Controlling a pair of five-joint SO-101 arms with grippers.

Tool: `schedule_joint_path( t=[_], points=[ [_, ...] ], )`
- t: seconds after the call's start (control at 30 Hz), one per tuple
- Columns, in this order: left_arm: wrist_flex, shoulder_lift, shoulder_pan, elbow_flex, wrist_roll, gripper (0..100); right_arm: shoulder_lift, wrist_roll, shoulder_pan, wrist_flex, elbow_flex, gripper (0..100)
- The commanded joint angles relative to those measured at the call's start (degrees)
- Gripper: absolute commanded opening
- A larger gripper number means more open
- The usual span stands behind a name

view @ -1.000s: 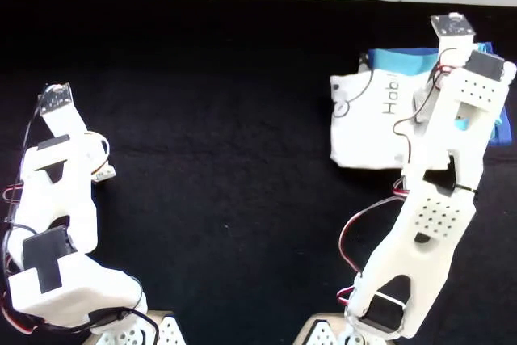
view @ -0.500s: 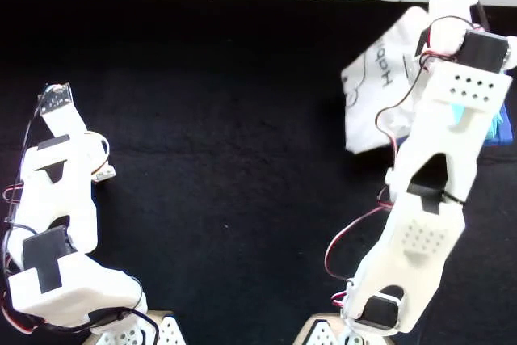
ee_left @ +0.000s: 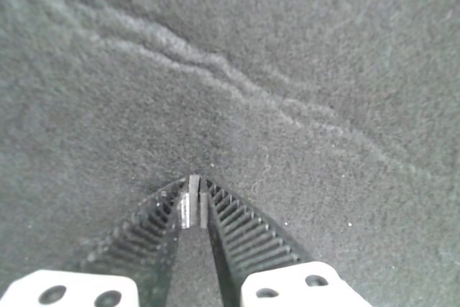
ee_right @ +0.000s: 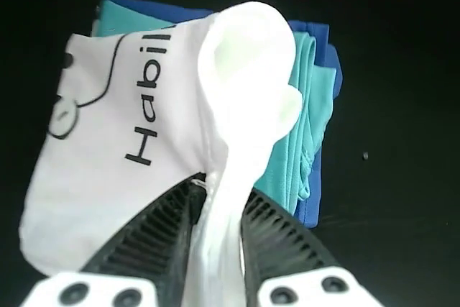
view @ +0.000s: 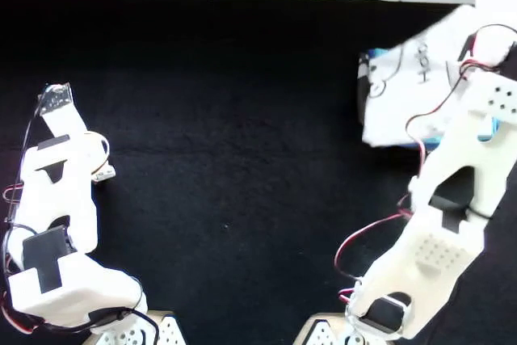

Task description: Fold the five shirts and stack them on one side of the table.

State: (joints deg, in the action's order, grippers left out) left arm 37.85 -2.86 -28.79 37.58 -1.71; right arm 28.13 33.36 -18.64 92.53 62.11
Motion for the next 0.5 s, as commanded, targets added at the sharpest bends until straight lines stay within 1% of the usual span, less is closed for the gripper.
schedule_joint_path(
  t=[0.0, 0.17, 0.3, 0.47],
  points=[
    [-0.9, 0.0, 1.0, -1.6, -0.4, 4, 3.9, 1.1, -3.1, -5.3, -1.2, 0.5],
    [-0.8, 0.0, 1.0, -1.6, -0.4, 4, 8.0, 1.2, -3.8, -10.9, -1.2, 0.5],
    [-0.8, 0.0, 1.0, -1.6, -0.4, 4, 8.2, 1.1, -3.6, -17.9, -1.7, 0.5],
    [-0.8, 0.0, 1.0, -1.6, -0.4, 4, 9.6, 1.1, -3.6, -20.8, -1.8, 0.5]
  ],
)
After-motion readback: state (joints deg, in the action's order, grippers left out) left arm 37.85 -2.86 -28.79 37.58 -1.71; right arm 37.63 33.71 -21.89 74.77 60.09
